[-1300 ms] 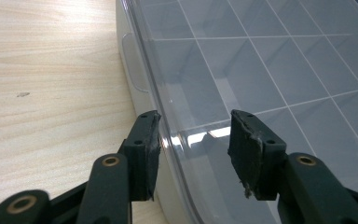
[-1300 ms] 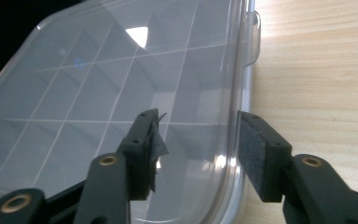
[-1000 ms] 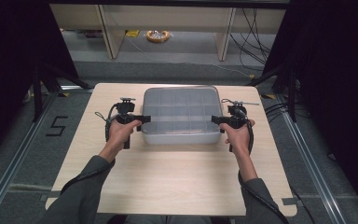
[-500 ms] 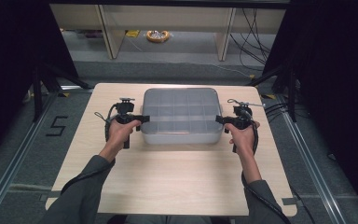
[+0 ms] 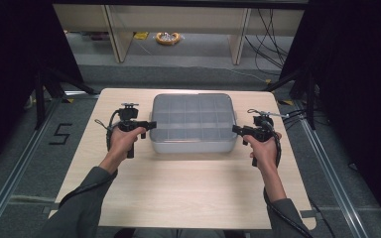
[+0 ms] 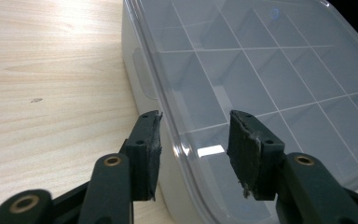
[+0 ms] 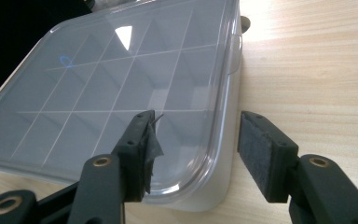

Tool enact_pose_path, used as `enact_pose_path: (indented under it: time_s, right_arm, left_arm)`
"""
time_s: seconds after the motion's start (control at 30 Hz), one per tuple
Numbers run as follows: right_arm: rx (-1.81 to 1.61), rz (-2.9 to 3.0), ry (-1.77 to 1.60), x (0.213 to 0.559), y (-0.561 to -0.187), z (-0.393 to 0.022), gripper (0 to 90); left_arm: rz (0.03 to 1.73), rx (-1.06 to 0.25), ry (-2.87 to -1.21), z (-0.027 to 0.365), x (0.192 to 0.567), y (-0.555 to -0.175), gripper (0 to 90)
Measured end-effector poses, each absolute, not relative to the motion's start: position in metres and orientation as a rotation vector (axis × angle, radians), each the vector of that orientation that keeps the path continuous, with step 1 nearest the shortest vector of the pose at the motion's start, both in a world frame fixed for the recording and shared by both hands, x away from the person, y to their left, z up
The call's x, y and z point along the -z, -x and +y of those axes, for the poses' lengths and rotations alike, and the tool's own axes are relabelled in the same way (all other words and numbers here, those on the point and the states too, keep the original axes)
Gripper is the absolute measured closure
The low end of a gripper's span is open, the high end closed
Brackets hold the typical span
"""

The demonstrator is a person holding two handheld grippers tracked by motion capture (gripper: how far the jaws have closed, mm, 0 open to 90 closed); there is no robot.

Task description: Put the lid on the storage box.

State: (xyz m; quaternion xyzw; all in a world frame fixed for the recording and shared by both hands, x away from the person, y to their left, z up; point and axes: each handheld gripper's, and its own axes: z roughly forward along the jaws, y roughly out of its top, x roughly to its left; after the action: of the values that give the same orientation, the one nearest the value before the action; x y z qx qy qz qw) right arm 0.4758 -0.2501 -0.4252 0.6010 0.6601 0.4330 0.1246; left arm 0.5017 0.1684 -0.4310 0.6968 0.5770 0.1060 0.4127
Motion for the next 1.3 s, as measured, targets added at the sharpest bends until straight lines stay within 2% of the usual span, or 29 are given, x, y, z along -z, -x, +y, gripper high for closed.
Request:
enact_pose_path:
  time_s: [0.67,1.3]
  right_arm:
    - [-1.294,1.959,-1.693,0.425,-0.467,-0.245,48.8]
    - [-1.319,1.987,-1.697,0.437,-0.432,-0.251,47.9]
  left_arm:
    - [1.402,-0.246,-1.736,0.175,0.428,-0.486,52.2]
    - [1.335,-0.202,-1.721,0.182,0.436,-0.453,49.4]
